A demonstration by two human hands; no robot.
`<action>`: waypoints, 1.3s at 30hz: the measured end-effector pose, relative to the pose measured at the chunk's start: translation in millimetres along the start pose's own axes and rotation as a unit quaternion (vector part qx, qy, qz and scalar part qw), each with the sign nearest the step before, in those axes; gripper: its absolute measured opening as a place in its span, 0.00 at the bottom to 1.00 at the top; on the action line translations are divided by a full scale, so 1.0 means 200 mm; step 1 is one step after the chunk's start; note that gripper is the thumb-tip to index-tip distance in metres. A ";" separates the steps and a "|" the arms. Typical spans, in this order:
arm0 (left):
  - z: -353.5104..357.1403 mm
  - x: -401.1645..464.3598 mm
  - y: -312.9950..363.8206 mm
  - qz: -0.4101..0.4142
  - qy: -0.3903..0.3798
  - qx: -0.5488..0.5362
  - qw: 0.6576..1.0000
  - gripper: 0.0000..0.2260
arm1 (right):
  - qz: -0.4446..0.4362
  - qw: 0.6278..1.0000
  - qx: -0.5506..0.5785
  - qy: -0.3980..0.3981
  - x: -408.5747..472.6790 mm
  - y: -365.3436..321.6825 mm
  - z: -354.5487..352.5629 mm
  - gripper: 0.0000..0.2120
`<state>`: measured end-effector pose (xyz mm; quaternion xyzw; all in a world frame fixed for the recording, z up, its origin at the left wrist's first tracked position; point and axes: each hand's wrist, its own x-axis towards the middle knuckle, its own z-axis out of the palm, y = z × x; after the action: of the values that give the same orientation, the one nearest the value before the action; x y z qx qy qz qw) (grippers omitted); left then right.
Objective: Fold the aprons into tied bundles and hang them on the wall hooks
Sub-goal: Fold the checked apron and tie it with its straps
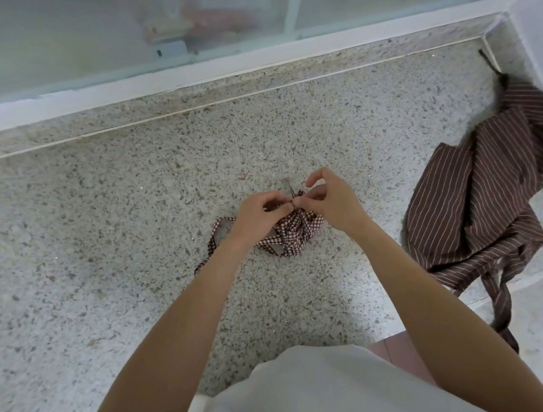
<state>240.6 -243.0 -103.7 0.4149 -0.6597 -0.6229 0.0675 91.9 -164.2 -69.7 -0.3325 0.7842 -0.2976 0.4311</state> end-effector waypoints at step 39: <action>0.10 0.06 -0.06 -0.117 0.060 -0.035 0.991 0.02 | -0.088 0.971 -0.202 0.098 -0.13 0.08 0.12 0.09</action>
<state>225.6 -234.1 -123.5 0.5233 -0.5795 -0.6229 0.0484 118.5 -138.0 -80.5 -0.4497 0.8340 -0.2011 0.2486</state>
